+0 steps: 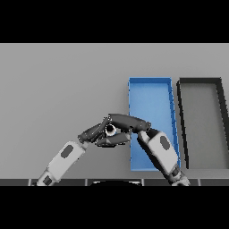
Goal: Pick up the blue pipe and place it into the blue bin.
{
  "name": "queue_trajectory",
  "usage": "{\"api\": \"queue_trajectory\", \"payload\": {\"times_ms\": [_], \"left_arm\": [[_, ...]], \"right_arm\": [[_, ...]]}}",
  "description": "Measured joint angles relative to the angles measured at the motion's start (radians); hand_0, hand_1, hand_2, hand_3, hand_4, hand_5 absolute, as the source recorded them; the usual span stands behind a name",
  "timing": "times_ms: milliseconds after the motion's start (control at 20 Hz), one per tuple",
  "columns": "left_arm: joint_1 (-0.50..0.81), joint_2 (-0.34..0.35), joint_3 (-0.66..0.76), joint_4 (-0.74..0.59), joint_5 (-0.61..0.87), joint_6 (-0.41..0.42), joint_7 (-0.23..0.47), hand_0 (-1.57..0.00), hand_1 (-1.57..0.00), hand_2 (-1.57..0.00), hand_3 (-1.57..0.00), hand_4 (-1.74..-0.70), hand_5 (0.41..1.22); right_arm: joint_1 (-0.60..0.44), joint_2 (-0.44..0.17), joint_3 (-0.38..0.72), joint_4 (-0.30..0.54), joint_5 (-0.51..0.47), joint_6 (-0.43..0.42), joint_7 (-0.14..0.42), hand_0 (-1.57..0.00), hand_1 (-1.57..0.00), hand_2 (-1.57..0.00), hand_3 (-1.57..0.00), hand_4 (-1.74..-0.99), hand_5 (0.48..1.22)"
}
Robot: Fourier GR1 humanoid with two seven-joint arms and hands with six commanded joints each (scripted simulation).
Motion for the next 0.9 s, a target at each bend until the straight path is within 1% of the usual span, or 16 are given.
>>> {"api": "queue_trajectory", "payload": {"times_ms": [50, 100, 150, 200, 250, 300, 400, 450, 500, 600, 650, 700, 750, 800, 850, 900], "left_arm": [[0.009, 0.003, -0.002, -0.008, -0.023, 0.01, -0.016, -0.26, -0.21, -0.21, -0.09, -0.95, 0.964], [0.0, 0.002, 0.006, -0.013, -0.026, 0.014, 0.023, -0.2, -0.17, -0.17, -0.07, -0.91, 0.901], [-0.009, -0.006, 0.007, -0.003, -0.034, 0.027, 0.047, -0.16, -0.13, -0.14, -0.05, -0.88, 0.842], [-0.006, -0.011, 0.006, 0.005, -0.043, 0.039, 0.067, -0.13, -0.11, -0.11, -0.04, -0.85, 0.794], [-0.008, -0.001, 0.013, 0.012, -0.044, 0.039, 0.069, -0.1, -0.09, -0.09, -0.03, -0.84, 0.754], [-0.015, -0.007, 0.015, 0.02, -0.047, 0.042, 0.067, -0.08, -0.07, -0.07, -0.03, -0.83, 0.719], [-0.005, -0.011, 0.015, 0.009, -0.038, 0.046, 0.059, -0.05, -0.04, -0.04, -0.02, -0.83, 0.659], [0.004, -0.006, 0.017, 0.01, -0.03, 0.041, 0.061, -0.04, -0.03, -0.04, -0.01, -0.84, 0.636], [0.007, -0.016, 0.021, 0.015, -0.021, 0.045, 0.074, -0.03, -0.03, -0.03, -0.01, -0.85, 0.623], [0.027, -0.025, 0.018, 0.007, -0.013, 0.061, 0.147, -0.02, -0.02, -0.02, -0.01, -0.87, 0.612], [0.031, -0.013, 0.025, -0.006, -0.004, 0.062, 0.171, -0.02, -0.01, -0.01, -0.01, -0.88, 0.605], [0.034, -0.019, 0.021, -0.004, -0.009, 0.067, 0.181, -0.01, -0.01, -0.01, 0.0, -0.88, 0.593], [0.031, -0.018, 0.023, -0.003, -0.014, 0.071, 0.17, -0.01, -0.01, -0.01, 0.0, -0.88, 0.572], [0.028, -0.018, 0.021, -0.006, -0.014, 0.069, 0.185, -0.01, -0.01, -0.01, 0.0, -0.88, 0.555], [0.04, -0.006, 0.021, -0.01, -0.014, 0.065, 0.172, -0.01, 0.0, -0.01, 0.0, -0.87, 0.543], [0.037, -0.013, 0.019, -0.007, -0.016, 0.069, 0.186, 0.0, 0.0, 0.0, 0.0, -0.87, 0.535]], "right_arm": [[0.011, 0.001, -0.006, -0.008, -0.009, 0.012, -0.014, -1.57, -1.57, -1.57, -1.56, -1.484, 1.214], [0.007, 0.004, -0.018, -0.003, -0.013, 0.015, -0.029, -1.57, -1.57, -1.57, -1.57, -1.484, 1.215], [0.004, 0.019, -0.015, 0.001, -0.005, 0.011, -0.014, -1.57, -1.57, -1.57, -1.57, -1.484, 1.216], [0.007, 0.024, -0.019, 0.008, -0.002, 0.011, -0.021, -1.57, -1.57, -1.57, -1.57, -1.484, 1.217], [0.003, 0.023, -0.028, 0.009, -0.002, 0.006, -0.029, -1.57, -1.57, -1.57, -1.57, -1.485, 1.218], [-0.003, 0.039, -0.021, 0.012, 0.012, -0.002, -0.03, -1.57, -1.57, -1.57, -1.57, -1.485, 1.219], [0.011, 0.029, -0.026, -0.008, 0.01, 0.005, -0.05, -1.57, -1.57, -1.57, -1.57, -1.485, 1.219], [0.012, 0.026, -0.029, -0.012, 0.009, 0.003, -0.049, -1.57, -1.57, -1.57, -1.57, -1.487, 1.22], [0.013, 0.02, -0.033, -0.008, 0.008, 0.009, -0.045, -1.57, -1.57, -1.57, -1.57, -1.488, 1.22], [0.015, 0.033, -0.031, -0.007, 0.005, 0.0, -0.041, -1.57, -1.57, -1.57, -1.57, -1.491, 1.22], [-0.006, 0.035, -0.047, 0.007, 0.008, -0.011, -0.036, -1.57, -1.57, -1.57, -1.57, -1.492, 1.22], [-0.011, 0.05, -0.051, 0.014, -0.034, -0.023, -0.007, -1.57, -1.57, -1.57, -1.57, -1.492, 1.221], [-0.027, 0.056, -0.066, 0.017, -0.102, -0.045, 0.031, -1.57, -1.57, -1.57, -1.57, -1.492, 1.221], [-0.035, 0.061, -0.079, 0.022, -0.19, -0.065, 0.075, -1.57, -1.57, -1.57, -1.57, -1.492, 1.221], [-0.047, 0.058, -0.09, 0.014, -0.247, -0.087, 0.1, -1.57, -1.57, -1.57, -1.57, -1.493, 1.221], [-0.064, 0.053, -0.1, 0.006, -0.313, -0.123, 0.143, -1.57, -1.57, -1.57, -1.57, -1.494, 1.221]]}}
